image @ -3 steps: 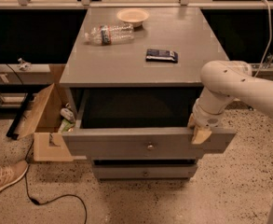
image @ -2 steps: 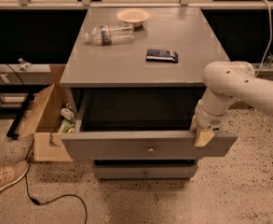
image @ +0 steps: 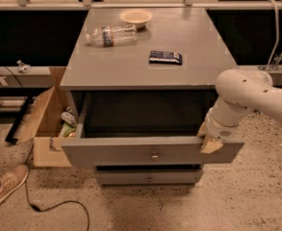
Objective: Open top drawer
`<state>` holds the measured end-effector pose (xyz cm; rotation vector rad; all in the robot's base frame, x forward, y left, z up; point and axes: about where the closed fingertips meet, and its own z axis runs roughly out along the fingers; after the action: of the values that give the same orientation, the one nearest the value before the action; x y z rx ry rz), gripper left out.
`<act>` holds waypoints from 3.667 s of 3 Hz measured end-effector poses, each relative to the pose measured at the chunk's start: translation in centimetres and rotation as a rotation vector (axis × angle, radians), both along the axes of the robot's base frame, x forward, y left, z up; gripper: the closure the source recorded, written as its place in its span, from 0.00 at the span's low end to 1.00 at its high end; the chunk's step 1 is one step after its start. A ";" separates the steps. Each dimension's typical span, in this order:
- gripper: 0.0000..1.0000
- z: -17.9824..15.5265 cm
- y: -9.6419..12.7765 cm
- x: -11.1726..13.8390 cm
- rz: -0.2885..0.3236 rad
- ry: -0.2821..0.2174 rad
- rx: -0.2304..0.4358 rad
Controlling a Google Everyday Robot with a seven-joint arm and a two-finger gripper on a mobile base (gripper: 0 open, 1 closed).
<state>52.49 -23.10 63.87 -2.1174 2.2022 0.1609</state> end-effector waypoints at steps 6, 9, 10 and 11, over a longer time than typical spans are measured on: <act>1.00 0.0 -0.1 -3.4 -0.093 0.016 0.009; 1.00 0.4 0.1 -7.0 -0.199 -0.022 0.030; 1.00 0.5 0.1 -7.0 -0.200 -0.023 0.030; 0.97 0.4 -0.2 -8.2 -0.226 -0.047 0.029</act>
Offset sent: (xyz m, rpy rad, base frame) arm -0.1719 -0.0635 -0.0204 0.0762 0.0742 -0.4746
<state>44.28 -23.26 64.29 -1.8208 2.3736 0.1250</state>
